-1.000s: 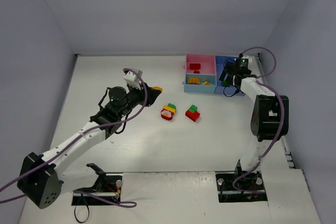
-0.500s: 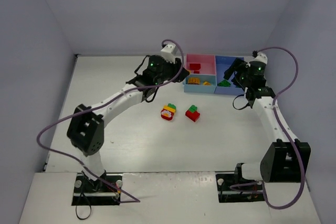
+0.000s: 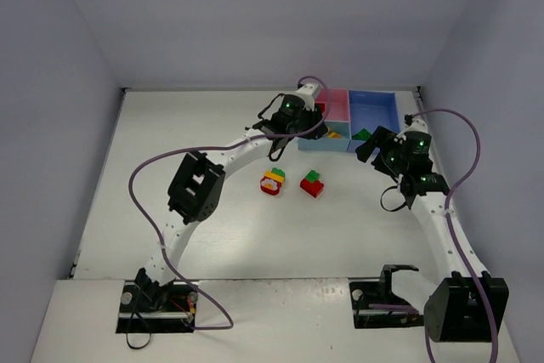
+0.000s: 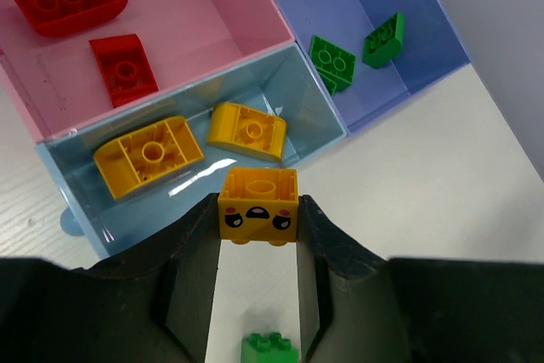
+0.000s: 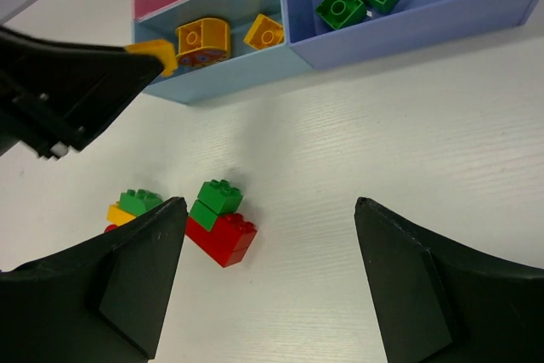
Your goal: Sort the legos into containers by color
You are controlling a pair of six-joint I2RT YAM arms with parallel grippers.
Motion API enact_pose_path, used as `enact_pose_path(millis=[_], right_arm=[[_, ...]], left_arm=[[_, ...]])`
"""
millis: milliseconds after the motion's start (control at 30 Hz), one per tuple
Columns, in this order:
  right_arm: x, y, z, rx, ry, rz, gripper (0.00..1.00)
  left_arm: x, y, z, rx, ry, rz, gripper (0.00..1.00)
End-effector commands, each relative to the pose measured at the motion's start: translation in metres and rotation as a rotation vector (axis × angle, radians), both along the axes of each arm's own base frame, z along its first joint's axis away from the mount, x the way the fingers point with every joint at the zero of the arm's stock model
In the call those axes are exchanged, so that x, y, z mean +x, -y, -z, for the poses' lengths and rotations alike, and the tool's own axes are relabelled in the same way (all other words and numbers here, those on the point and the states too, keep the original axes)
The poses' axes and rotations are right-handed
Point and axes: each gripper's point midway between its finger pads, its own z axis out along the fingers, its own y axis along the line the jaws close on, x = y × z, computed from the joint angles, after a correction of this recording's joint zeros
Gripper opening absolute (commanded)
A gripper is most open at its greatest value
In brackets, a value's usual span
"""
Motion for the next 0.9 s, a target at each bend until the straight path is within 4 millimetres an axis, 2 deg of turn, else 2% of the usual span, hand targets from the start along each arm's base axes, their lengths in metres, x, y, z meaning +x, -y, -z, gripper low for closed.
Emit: enact_pose_path(millis=[0, 33, 67, 133, 233, 400, 500, 567, 600, 633, 700, 767, 800, 833, 867], right_arm=[[-0.001, -0.008, -0.021, 0.023, 0.079, -0.042, 0.77], [-0.005, -0.008, -0.015, 0.023, 0.052, -0.043, 0.77], [-0.008, -0.008, -0.017, 0.02, 0.058, -0.048, 0.77], [-0.011, -0.009, -0.017, 0.018, 0.059, -0.053, 0.77], [-0.012, -0.01, -0.017, 0.015, 0.058, -0.067, 0.77], [-0.013, -0.014, -0.015, 0.021, 0.052, -0.092, 0.77], [-0.013, -0.015, -0.015, 0.019, 0.049, -0.099, 0.77], [-0.012, -0.016, -0.014, 0.021, 0.048, -0.105, 0.77], [-0.012, -0.016, -0.015, 0.021, 0.049, -0.108, 0.77], [-0.012, -0.017, -0.015, 0.024, 0.048, -0.114, 0.77], [-0.012, -0.018, -0.017, 0.025, 0.053, -0.118, 0.77], [-0.013, -0.02, -0.017, 0.027, 0.053, -0.126, 0.77], [-0.013, -0.02, -0.016, 0.02, 0.053, -0.129, 0.77], [-0.014, -0.021, -0.016, 0.017, 0.055, -0.132, 0.77], [-0.014, -0.022, -0.015, 0.012, 0.054, -0.138, 0.77]], left_arm=[[0.017, 0.009, -0.068, -0.089, 0.14, -0.033, 0.11], [0.019, 0.008, -0.065, -0.082, 0.142, -0.042, 0.14], [0.024, 0.008, -0.061, -0.075, 0.141, -0.06, 0.21], [0.027, 0.009, -0.054, -0.067, 0.134, -0.065, 0.28], [0.03, 0.01, -0.053, -0.069, 0.137, -0.075, 0.4], [0.031, 0.01, -0.058, -0.063, 0.148, -0.071, 0.58], [0.027, 0.007, -0.06, -0.056, 0.152, -0.065, 0.65], [0.022, 0.002, -0.075, -0.064, 0.173, -0.063, 0.67], [0.018, -0.002, -0.067, -0.044, 0.162, -0.06, 0.68], [0.012, -0.008, -0.084, -0.047, 0.184, -0.059, 0.68], [0.004, -0.022, -0.088, -0.009, 0.195, -0.062, 0.68], [-0.011, -0.044, -0.092, 0.047, 0.205, -0.07, 0.69], [-0.021, -0.056, -0.08, 0.105, 0.165, -0.069, 0.69], [-0.03, -0.068, -0.093, 0.118, 0.173, -0.076, 0.7], [-0.039, -0.081, -0.075, 0.178, 0.147, -0.079, 0.7]])
